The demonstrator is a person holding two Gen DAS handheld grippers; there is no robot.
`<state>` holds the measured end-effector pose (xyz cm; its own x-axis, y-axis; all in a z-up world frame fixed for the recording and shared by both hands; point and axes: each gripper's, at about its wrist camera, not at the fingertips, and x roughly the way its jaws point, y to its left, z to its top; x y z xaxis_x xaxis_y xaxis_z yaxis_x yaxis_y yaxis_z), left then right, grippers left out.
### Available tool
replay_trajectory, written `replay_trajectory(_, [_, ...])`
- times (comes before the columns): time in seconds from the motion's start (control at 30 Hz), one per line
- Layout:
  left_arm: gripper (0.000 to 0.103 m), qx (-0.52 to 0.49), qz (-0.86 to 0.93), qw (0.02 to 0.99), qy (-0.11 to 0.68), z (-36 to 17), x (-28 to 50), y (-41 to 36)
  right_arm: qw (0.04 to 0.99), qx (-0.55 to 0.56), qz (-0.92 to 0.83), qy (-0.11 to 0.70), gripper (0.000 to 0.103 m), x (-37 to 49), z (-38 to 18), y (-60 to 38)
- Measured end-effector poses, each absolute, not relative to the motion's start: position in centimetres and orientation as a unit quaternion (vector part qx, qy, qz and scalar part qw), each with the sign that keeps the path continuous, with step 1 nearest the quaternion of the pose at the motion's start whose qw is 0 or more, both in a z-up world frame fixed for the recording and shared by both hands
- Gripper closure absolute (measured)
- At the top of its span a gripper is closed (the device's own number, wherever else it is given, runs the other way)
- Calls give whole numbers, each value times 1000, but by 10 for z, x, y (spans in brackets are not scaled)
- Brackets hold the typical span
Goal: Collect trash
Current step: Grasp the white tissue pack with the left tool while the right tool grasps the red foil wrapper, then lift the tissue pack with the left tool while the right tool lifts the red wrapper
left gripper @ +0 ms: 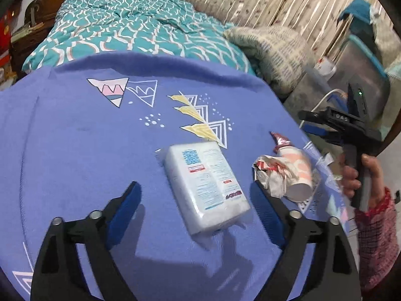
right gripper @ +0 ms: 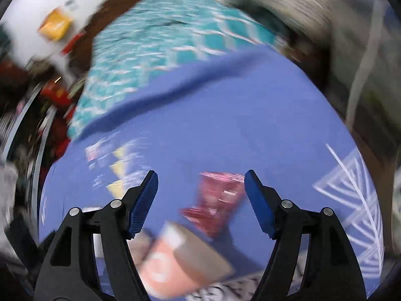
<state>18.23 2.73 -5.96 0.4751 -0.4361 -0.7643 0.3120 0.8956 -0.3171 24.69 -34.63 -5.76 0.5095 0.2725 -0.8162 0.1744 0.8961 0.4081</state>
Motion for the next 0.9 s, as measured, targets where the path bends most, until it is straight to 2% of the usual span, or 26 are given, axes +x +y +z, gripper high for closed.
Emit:
replay_trajectory(0.13, [16, -44, -213, 856, 469, -65, 193, 3, 818, 245, 37, 519, 31, 247, -87, -338])
replay_trajectory(0.23, [16, -19, -205, 853, 480, -73, 198, -16, 809, 258, 51, 526, 35, 250, -97, -315])
replay_trajectory(0.33, [18, 11, -183, 859, 477, -79, 195, -27, 829, 182, 34, 528, 50, 256, -98, -285])
replay_trajectory(0.37, [23, 16, -179, 861, 476, -80, 194, -28, 833, 151, 28, 531, 64, 256, -98, -277])
replay_trajectory(0.4, [26, 25, -171, 861, 477, -84, 192, -29, 835, 129, 26, 534, 65, 257, -99, -269])
replay_trajectory(0.43, [35, 32, -165, 862, 478, -86, 191, -29, 838, 117, 25, 533, 70, 254, -99, -265])
replay_trajectory(0.5, [38, 37, -168, 864, 473, -89, 186, -25, 838, 125, 30, 530, 79, 249, -98, -268])
replay_trajectory(0.67, [43, 31, -178, 866, 467, -86, 172, -10, 862, 170, -2, 477, 80, 218, -79, -313])
replay_trajectory(0.9, [43, 8, -217, 857, 467, -77, 130, 15, 879, 282, 0, 385, 80, 120, -56, -362])
